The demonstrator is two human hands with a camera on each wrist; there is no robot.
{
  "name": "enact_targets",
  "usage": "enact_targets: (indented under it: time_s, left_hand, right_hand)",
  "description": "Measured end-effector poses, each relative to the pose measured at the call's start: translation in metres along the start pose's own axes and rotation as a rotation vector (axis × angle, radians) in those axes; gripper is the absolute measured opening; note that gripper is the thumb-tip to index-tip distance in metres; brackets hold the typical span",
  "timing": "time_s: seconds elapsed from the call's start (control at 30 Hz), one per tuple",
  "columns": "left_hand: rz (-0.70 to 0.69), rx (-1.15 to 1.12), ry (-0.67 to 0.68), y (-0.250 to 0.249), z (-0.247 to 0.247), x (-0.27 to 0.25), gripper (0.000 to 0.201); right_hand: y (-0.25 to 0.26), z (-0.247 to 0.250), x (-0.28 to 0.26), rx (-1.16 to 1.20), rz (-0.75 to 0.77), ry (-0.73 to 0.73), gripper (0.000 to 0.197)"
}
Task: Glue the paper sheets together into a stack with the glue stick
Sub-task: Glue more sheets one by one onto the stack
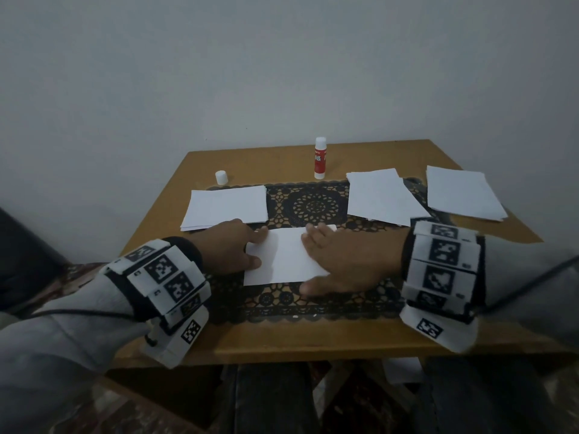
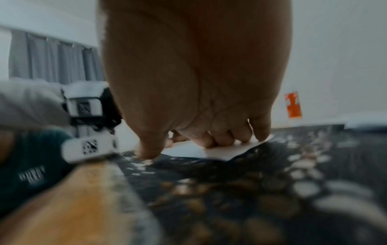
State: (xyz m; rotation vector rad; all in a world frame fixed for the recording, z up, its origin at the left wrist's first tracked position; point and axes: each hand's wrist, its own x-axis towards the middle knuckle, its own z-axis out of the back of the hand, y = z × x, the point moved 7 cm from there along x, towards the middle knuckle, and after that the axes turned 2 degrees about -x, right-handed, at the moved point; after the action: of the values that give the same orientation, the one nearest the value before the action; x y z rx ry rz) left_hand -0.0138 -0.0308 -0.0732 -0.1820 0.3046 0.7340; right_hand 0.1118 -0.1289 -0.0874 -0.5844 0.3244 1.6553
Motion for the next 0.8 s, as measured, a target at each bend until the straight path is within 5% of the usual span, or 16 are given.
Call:
enact_targets:
  time_s: [0.33, 0.53, 0.67, 0.8]
  left_hand:
    - [0.042, -0.102, -0.043, 0.002, 0.004, -0.003, 0.063]
    - [-0.046, -0.016, -0.201, -0.02, 0.017, -0.015, 0.05]
    - [-0.243, 0.051, 0.077, -0.061, -0.008, -0.023, 0.065]
    - [-0.119, 0.105, 0.139, -0.049, -0.008, -0.011, 0.069]
  right_hand:
    - [-0.033, 0.003, 0.008, 0.069, -0.06, -0.023, 0.085]
    - [-0.034, 0.001, 0.01, 0.092, -0.063, -0.045, 0.084]
    - [-0.034, 0.001, 0.011, 0.078, -0.062, -0.051, 0.084]
    - [-0.034, 0.001, 0.011, 0.08, -0.067, -0.062, 0.084]
